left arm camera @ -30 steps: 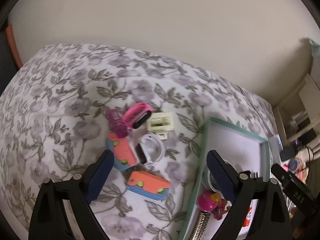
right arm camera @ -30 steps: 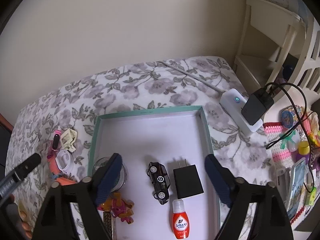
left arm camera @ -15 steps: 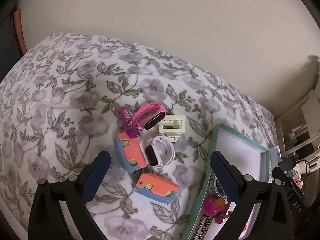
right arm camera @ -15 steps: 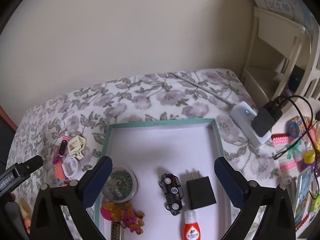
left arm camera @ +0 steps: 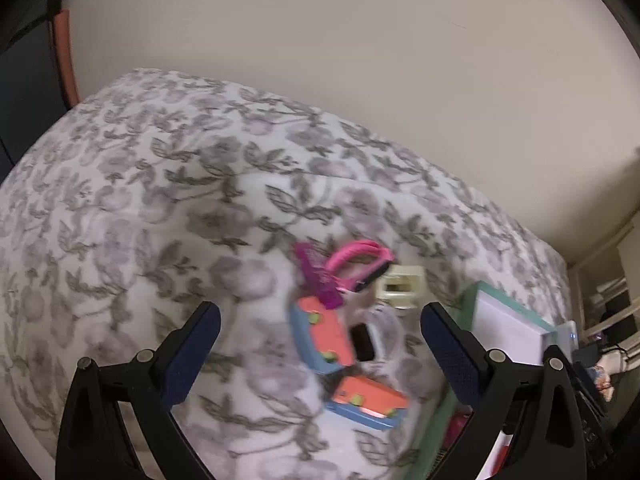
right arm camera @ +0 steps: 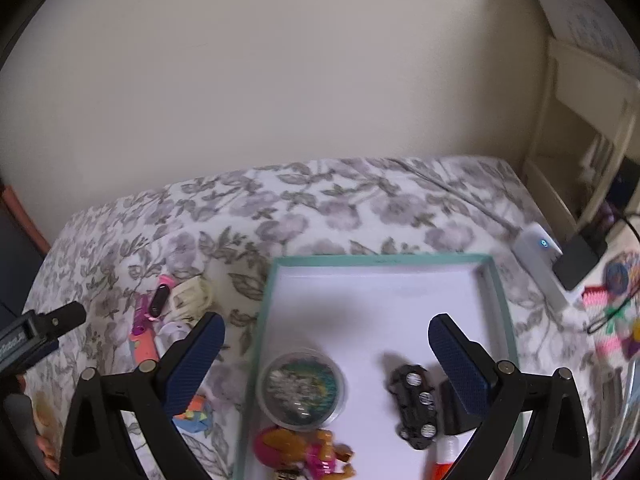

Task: Organize rigid objects
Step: 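Move both open tools back from the tray toward the toy pile, then grasp the orange-and-blue toy with the right tool while the left tool grasps the pink-and-blue toy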

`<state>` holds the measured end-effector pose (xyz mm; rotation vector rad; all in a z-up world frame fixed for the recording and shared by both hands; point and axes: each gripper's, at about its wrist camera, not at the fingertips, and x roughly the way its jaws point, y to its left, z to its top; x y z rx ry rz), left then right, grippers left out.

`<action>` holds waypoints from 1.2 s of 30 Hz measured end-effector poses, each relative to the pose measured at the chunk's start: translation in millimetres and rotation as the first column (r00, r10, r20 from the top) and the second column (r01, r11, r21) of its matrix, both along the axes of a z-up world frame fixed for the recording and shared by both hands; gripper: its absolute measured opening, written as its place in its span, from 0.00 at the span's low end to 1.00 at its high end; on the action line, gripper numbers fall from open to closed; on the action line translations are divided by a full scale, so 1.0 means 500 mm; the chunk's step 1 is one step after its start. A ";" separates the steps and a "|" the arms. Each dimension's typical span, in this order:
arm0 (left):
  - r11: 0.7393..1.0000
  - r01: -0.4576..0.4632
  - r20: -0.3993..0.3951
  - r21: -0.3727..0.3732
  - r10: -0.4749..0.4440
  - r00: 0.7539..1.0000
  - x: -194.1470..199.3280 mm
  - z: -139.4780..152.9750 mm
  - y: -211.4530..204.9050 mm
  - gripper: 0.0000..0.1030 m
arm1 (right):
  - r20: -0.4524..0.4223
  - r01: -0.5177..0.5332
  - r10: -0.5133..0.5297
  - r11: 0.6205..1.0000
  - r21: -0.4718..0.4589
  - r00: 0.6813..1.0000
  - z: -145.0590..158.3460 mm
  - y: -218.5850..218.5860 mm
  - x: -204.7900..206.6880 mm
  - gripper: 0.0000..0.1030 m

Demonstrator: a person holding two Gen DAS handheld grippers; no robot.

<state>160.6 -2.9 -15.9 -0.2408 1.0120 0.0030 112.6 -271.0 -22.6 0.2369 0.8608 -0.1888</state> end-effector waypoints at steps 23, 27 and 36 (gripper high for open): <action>0.994 -0.084 -0.262 0.068 0.098 0.960 0.018 -0.126 0.073 0.97 | -0.160 -0.302 0.310 0.951 0.071 0.937 -0.120 0.236 0.062 1.00; 0.994 -0.092 -0.288 0.063 0.106 0.952 0.020 -0.145 0.075 0.97 | -0.200 -0.319 0.328 0.945 0.079 0.923 -0.148 0.249 0.067 1.00; 0.992 -0.099 -0.296 0.072 0.116 0.948 0.024 -0.156 0.080 0.97 | -0.250 -0.386 0.395 0.918 0.087 0.884 -0.182 0.279 0.064 0.98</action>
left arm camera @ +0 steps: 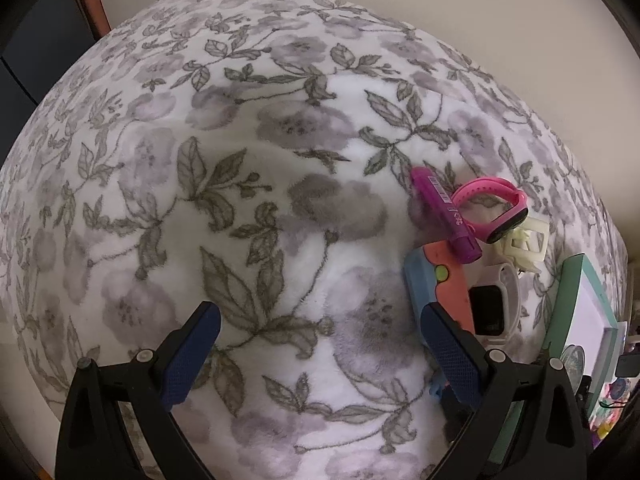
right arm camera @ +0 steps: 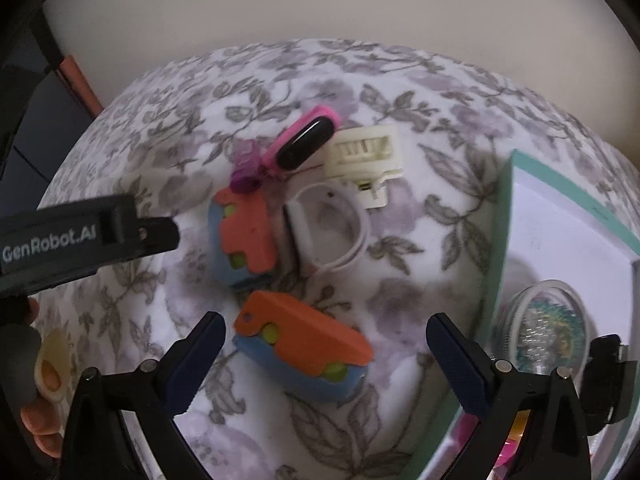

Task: Organize rigid objects
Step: 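Grasp the orange-and-blue toy with the right tool while the left tool grasps the pink-and-blue toy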

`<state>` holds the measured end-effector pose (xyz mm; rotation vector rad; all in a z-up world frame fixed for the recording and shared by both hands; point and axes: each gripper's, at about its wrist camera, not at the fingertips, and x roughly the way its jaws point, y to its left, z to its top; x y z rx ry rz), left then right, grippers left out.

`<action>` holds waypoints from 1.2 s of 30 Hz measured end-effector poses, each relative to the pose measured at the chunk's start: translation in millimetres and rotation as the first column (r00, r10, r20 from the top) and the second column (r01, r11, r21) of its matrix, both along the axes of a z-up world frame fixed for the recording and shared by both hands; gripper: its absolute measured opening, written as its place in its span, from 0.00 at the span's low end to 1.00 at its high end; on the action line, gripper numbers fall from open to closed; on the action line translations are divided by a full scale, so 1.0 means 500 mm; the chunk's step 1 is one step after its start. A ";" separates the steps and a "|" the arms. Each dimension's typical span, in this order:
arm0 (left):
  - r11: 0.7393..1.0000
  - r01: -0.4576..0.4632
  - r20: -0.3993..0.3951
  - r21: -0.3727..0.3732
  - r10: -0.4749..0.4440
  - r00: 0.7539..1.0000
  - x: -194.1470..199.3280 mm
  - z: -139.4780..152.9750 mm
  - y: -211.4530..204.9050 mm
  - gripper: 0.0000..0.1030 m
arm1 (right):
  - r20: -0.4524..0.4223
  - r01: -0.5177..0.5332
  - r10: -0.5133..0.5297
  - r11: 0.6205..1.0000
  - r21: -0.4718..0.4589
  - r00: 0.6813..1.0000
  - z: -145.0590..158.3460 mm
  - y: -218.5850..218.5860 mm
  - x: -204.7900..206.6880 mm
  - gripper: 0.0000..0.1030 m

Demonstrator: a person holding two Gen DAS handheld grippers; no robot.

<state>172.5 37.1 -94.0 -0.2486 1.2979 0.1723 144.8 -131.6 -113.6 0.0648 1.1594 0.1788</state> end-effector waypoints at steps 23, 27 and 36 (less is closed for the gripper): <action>0.997 0.054 0.036 -0.054 -0.052 0.998 0.027 -0.012 -0.022 0.97 | -0.019 -0.110 0.109 0.993 -0.032 0.994 -0.011 0.016 -0.014 0.84; 0.996 0.064 0.043 -0.060 -0.062 0.997 0.033 -0.016 -0.028 0.97 | -0.010 -0.084 0.083 0.996 -0.043 0.996 -0.009 0.013 -0.010 0.75; 0.994 0.095 0.083 -0.060 -0.090 0.993 0.048 -0.023 -0.050 0.97 | -0.022 -0.028 0.027 0.999 -0.022 0.999 -0.007 -0.021 -0.005 0.53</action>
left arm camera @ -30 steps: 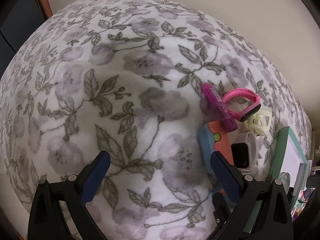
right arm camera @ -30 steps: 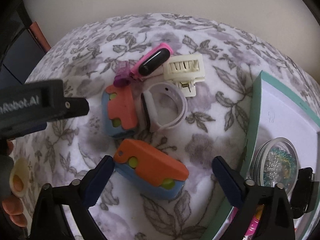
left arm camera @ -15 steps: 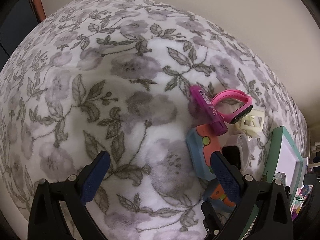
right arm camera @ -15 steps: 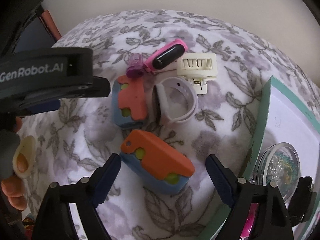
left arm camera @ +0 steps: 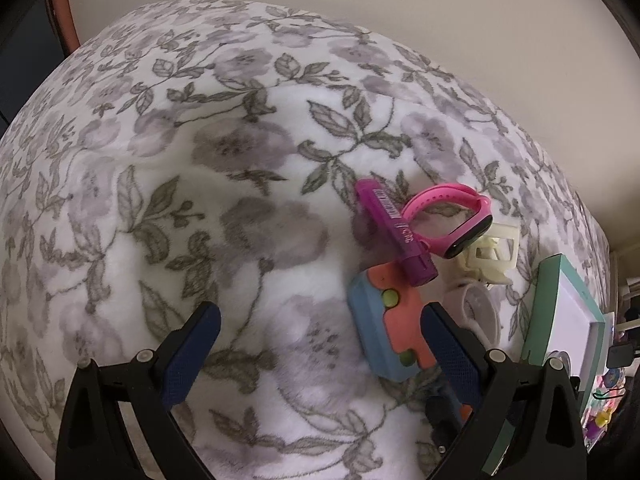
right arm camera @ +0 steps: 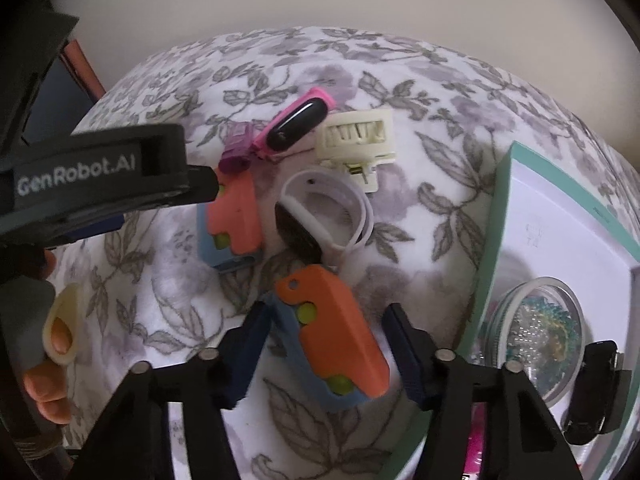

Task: Organize rigid objects
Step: 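Grasp the orange-and-blue toy with the right tool while the left tool grasps the pink-and-blue toy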

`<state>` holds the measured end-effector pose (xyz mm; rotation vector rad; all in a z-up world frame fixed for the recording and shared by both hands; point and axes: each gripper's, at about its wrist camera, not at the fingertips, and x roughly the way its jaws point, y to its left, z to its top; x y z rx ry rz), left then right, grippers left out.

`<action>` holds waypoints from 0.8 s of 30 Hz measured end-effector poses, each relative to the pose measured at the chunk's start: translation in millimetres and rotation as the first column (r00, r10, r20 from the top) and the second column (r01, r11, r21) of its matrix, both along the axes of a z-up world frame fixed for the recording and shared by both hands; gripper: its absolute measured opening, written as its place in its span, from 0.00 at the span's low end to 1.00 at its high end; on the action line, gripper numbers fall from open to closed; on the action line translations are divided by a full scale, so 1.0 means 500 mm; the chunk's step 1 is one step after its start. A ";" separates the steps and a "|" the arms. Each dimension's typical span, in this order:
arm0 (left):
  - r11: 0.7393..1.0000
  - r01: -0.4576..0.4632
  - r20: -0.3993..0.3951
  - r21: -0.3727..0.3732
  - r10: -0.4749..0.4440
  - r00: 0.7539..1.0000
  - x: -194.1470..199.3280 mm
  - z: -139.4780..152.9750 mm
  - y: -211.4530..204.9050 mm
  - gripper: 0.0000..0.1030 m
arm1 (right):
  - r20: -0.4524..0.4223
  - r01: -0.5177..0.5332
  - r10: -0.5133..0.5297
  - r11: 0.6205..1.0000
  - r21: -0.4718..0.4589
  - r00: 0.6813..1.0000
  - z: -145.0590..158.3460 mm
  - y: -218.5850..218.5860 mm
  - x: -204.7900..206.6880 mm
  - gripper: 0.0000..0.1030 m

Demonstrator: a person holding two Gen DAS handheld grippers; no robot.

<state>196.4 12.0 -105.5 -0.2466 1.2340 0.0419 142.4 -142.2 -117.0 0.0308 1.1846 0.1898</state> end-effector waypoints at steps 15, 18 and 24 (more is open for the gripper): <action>0.996 0.071 0.049 0.052 -0.074 0.996 0.015 -0.016 -0.055 0.76 | -0.013 0.014 -0.014 1.000 0.017 1.000 -0.003 -0.022 -0.003 0.49; 0.994 0.086 0.051 0.064 -0.089 0.995 0.012 -0.018 -0.062 0.75 | -0.013 0.011 -0.011 1.000 0.016 1.000 -0.003 -0.020 -0.004 0.49; 0.988 0.127 0.033 0.090 -0.131 0.991 0.009 -0.023 -0.082 0.65 | -0.021 -0.005 0.005 1.000 -0.004 1.000 -0.006 -0.011 -0.005 0.48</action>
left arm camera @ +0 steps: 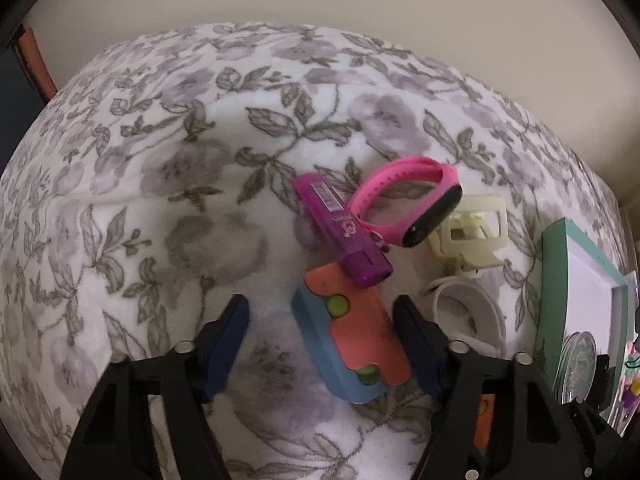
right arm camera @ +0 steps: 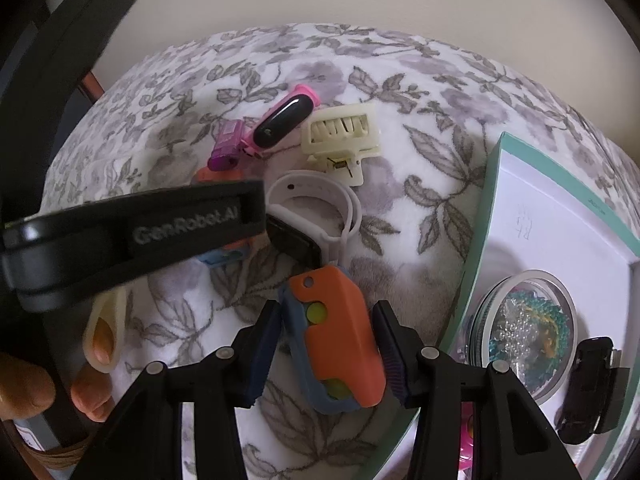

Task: Organize rigid objects
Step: 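Grasp the orange-and-blue toy with the right tool while the left tool grasps the pink-and-blue toy, then carry the orange-and-blue toy with the right tool to the tray while the left tool carries the pink-and-blue toy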

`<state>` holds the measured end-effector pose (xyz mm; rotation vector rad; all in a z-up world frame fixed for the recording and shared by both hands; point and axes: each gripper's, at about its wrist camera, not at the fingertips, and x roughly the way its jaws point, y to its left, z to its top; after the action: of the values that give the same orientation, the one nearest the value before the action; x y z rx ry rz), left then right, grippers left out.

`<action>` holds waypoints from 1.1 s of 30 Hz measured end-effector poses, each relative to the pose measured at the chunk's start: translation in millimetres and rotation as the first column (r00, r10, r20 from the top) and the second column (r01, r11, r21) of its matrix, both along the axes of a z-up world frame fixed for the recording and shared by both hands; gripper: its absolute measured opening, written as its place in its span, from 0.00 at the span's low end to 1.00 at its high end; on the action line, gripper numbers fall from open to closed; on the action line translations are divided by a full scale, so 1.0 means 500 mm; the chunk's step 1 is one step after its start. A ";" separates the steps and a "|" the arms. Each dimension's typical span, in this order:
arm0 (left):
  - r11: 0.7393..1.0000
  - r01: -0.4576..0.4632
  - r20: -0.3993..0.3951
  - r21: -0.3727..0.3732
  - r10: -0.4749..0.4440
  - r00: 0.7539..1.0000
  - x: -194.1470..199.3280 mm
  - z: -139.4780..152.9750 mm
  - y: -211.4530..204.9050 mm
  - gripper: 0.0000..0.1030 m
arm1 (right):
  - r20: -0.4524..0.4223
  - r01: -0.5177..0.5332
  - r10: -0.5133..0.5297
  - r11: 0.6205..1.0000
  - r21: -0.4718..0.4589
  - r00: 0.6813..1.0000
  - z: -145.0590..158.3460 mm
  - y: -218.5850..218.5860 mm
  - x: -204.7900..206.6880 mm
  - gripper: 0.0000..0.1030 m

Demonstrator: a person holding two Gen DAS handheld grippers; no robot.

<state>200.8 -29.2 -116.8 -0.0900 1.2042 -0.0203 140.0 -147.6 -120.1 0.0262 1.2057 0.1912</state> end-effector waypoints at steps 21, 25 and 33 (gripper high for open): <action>0.999 0.022 -0.095 0.031 -0.019 0.995 -0.031 0.006 -0.001 0.46 | 0.011 -0.005 0.007 0.995 -0.097 1.000 -0.015 0.039 -0.008 0.46; 0.999 0.016 -0.106 0.033 -0.012 0.994 -0.037 0.009 0.005 0.46 | 0.009 0.005 -0.004 0.995 -0.097 1.000 -0.010 0.038 -0.009 0.45; 1.000 0.003 -0.067 0.026 -0.001 0.998 -0.030 0.054 0.027 0.45 | 0.005 0.066 -0.066 0.996 0.065 0.998 0.018 -0.004 -0.005 0.45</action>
<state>185.8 -15.9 -89.8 -0.0669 1.2714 -0.0035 137.4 -149.6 -111.0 0.1213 1.1898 0.1723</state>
